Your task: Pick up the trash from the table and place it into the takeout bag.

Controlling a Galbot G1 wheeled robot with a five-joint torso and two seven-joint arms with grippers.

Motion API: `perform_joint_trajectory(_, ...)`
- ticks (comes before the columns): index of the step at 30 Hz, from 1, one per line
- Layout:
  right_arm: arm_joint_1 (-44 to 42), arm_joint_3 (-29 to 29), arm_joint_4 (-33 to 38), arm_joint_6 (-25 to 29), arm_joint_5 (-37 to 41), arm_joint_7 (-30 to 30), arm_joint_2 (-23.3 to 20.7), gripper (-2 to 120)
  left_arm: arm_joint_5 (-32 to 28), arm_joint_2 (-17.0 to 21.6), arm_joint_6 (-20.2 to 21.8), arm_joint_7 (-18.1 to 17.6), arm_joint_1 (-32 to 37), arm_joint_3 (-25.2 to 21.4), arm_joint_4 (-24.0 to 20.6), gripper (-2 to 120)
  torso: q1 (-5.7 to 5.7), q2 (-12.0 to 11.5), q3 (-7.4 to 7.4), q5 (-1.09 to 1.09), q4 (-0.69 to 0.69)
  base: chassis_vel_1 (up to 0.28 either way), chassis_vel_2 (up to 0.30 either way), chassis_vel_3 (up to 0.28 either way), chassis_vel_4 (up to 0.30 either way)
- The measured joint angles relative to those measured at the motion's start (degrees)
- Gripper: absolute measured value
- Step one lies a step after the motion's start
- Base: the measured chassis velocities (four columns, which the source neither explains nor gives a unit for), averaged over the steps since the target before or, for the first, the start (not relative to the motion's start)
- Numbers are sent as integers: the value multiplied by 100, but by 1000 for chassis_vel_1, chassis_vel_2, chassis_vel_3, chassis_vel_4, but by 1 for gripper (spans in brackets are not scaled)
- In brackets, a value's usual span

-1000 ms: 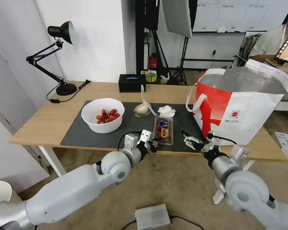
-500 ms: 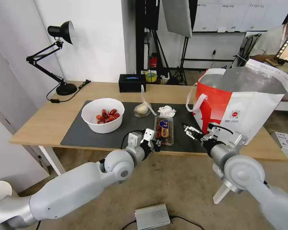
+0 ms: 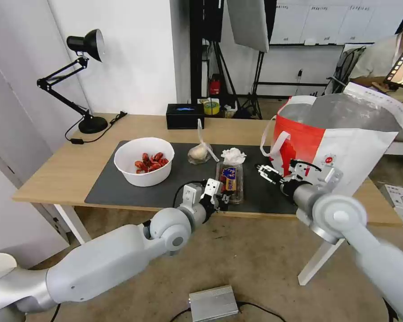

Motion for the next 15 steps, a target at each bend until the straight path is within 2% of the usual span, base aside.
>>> perform_joint_trajectory(7, 257, -125, -274, -216, 167, 116, 307, 100, -23, -17, -5, -25, 37, -35, 8, 0, 0, 0, 0, 0, 1, 0, 0, 0, 0)
perform_joint_trajectory(15, 435, -198, -434, -304, 189, 172, 435, 100, -50, -62, -9, -43, 39, -31, 20, 0, 0, 0, 0, 0, 0, 0, 0, 0, 0)
